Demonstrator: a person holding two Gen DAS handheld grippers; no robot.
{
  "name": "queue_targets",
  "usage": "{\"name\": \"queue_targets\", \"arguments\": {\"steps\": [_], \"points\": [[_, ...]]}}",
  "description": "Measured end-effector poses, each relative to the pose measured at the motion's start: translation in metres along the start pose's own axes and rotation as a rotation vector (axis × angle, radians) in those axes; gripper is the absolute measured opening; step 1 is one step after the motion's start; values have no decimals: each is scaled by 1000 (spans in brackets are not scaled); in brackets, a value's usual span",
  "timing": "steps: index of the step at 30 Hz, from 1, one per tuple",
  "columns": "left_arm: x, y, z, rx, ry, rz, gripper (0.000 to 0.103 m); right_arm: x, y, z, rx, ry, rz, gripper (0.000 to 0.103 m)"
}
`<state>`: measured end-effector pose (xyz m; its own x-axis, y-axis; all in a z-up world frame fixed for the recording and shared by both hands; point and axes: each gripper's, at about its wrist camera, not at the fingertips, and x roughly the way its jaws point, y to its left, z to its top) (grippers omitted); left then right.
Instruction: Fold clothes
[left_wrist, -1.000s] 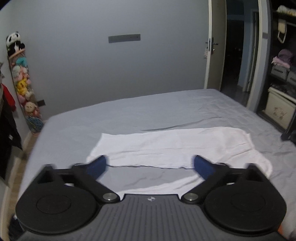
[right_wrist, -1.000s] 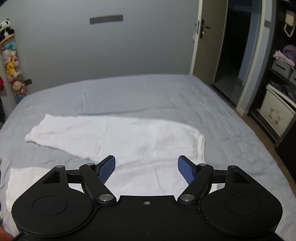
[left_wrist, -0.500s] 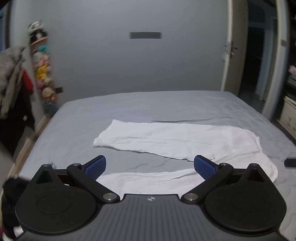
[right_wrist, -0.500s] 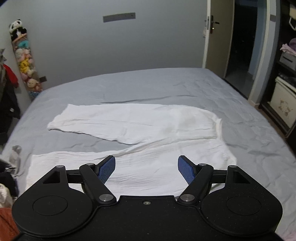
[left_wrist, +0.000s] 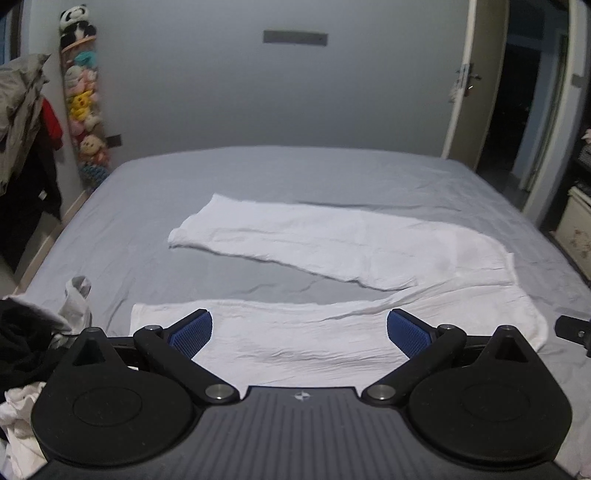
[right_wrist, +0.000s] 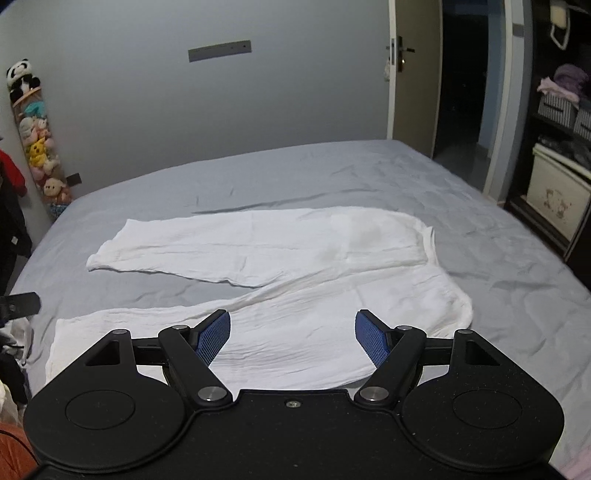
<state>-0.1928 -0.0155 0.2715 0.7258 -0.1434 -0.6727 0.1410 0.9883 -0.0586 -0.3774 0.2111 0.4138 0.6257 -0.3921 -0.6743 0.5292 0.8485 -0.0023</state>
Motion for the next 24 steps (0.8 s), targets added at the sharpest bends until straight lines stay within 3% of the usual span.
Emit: {"name": "queue_targets", "arguments": {"steps": [24], "points": [[-2,-2,-21,45,-18,32,102,11,10,-11,14,20,21,73]]}}
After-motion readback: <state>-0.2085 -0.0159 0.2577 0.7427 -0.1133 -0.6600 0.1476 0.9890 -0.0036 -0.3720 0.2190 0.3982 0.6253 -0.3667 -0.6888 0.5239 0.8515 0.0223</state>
